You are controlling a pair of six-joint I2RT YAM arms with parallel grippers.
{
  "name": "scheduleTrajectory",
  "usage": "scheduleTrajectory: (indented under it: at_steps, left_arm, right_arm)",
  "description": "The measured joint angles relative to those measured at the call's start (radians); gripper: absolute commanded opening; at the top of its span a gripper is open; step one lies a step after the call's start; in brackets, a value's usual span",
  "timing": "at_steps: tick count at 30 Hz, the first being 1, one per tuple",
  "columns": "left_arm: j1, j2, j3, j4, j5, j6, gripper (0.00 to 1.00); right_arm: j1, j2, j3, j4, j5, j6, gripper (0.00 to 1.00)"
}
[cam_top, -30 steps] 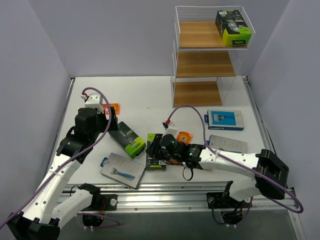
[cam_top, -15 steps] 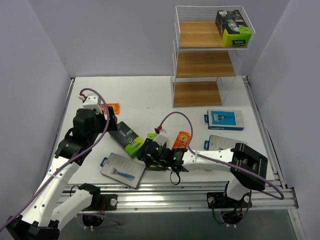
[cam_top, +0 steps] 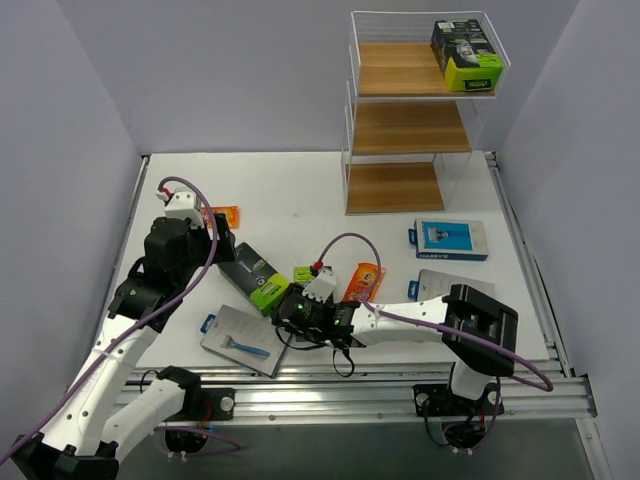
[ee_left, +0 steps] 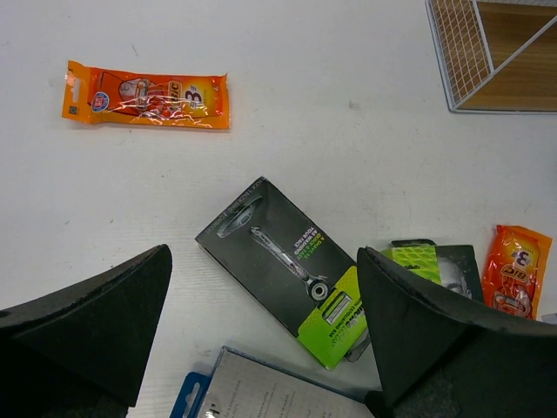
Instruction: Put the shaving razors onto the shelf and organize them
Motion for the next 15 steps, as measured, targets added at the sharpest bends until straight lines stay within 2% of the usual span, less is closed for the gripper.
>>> scheduleTrajectory:
  at_steps: [10, 15]
  left_arm:
    - [-0.002, -0.003, 0.000, 0.000, 0.004, 0.000, 0.96]
    - [-0.002, -0.003, -0.004, 0.000, 0.008, 0.000, 0.96]
  right_arm:
    - [0.006, 0.000, 0.108, -0.291, 0.129, 0.029, 0.51]
    - [0.005, -0.005, 0.084, -0.314, 0.158, 0.034, 0.43]
